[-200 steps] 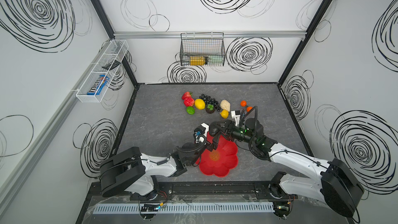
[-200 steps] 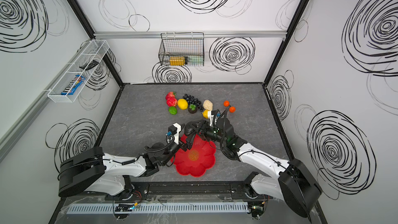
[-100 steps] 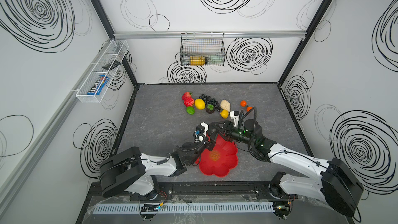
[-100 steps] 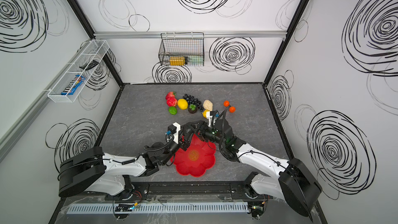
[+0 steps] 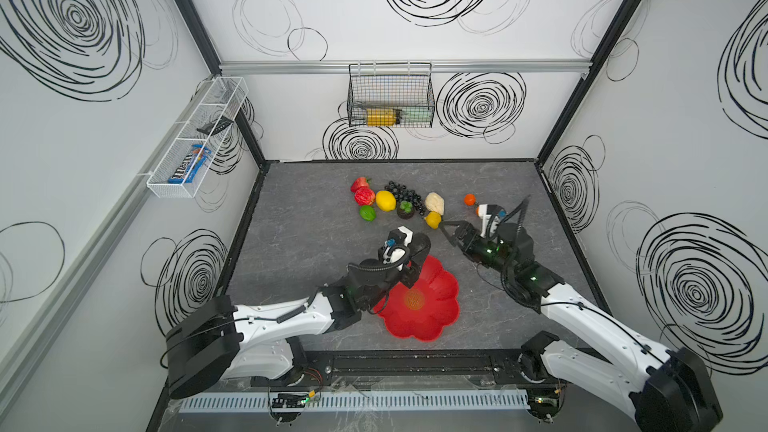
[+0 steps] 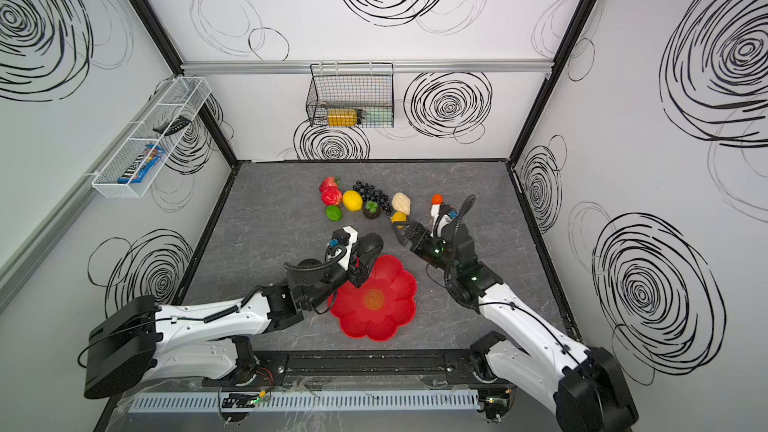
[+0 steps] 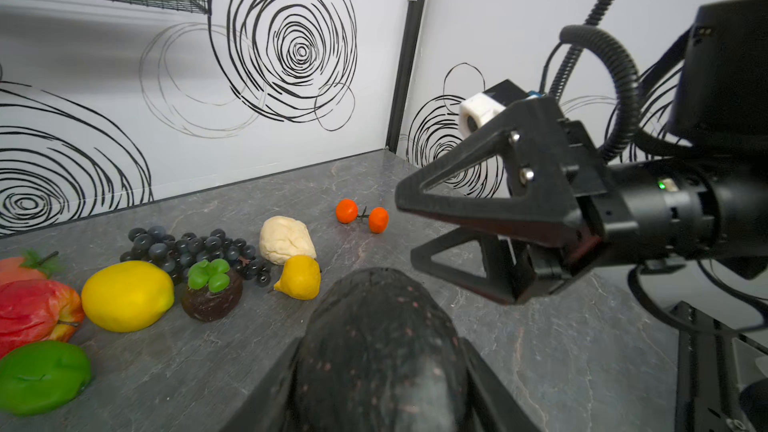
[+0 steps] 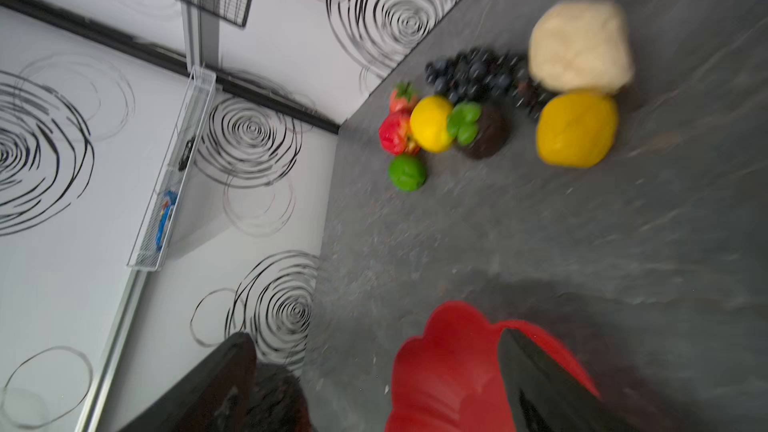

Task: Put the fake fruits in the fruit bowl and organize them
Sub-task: 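Hold the avocado with the left gripper while the right gripper withdraws, then lower the avocado into the red bowl with the left gripper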

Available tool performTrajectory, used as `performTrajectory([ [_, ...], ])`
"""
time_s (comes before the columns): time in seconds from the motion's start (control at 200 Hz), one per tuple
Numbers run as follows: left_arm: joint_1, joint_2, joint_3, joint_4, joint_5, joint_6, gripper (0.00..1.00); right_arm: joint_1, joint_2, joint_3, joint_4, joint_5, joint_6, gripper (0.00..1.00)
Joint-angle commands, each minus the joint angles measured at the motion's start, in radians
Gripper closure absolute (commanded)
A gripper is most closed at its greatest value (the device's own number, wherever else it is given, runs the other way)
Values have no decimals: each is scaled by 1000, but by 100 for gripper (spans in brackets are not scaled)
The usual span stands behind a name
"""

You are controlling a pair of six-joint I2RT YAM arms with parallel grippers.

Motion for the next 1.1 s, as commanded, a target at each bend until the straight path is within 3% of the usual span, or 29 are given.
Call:
performTrajectory([
  [0.0, 6, -36, 83, -355, 72, -25, 44, -114, -97, -51, -142, 57, -203, 2],
  [0.19, -5, -61, 149, -665, 114, -53, 44, -252, -152, -105, -167, 25, -330, 0],
  [0.34, -7, -33, 167, -801, 140, -105, 44, -265, -146, -190, -71, -2, -321, 0],
  [0.6, -13, 31, 97, -742, 154, -183, 44, -234, -144, -237, -22, -2, -303, 1],
  [0.901, -4, 135, 115, -737, 179, -151, 42, -221, -140, -236, -36, -11, -304, 2],
  [1.096, -7, 124, 93, -768, 192, -142, 41, -225, -133, -241, -31, -25, -293, 2],
])
